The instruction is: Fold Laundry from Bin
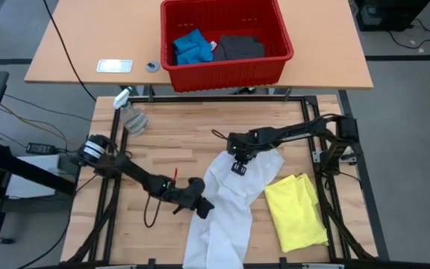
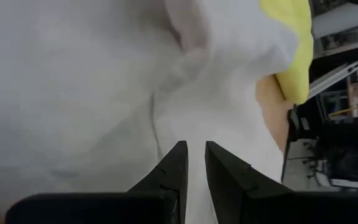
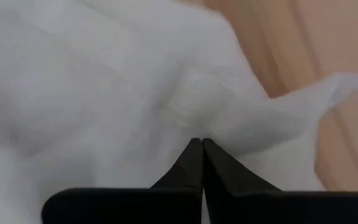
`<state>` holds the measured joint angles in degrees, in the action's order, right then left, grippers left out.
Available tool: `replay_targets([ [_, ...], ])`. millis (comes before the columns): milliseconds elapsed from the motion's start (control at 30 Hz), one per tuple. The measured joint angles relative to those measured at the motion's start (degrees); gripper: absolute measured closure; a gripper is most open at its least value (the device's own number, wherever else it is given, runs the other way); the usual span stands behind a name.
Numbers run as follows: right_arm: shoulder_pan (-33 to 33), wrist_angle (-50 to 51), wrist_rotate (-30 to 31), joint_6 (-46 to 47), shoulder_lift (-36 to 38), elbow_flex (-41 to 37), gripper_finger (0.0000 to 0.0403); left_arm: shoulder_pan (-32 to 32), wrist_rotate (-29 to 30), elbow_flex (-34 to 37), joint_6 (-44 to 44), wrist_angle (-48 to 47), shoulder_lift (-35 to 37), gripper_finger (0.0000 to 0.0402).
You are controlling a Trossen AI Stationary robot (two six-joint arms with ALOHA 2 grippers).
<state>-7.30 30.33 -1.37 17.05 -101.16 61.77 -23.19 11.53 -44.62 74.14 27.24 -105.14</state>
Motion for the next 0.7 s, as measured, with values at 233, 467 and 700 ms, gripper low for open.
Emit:
replay_targets([
  [233, -1.41, 6.47, -0.92, -2.74, 4.44, 6.13, 0.0354, -0.78, 0.11, -0.15, 0.53, 2.38, -2.38, 0.0340],
  [467, -2.07, 13.50, -2.68, 0.85, 9.00, 10.03, 0.0328, 0.65, -1.62, -1.29, -9.66, 2.49, -1.86, 0.0340],
  [700, 1.69, 17.18, 3.66, 9.57, 12.52, 10.04, 0.0375, 6.05, -10.31, -4.29, -16.29, 3.04, -1.62, 0.0340],
])
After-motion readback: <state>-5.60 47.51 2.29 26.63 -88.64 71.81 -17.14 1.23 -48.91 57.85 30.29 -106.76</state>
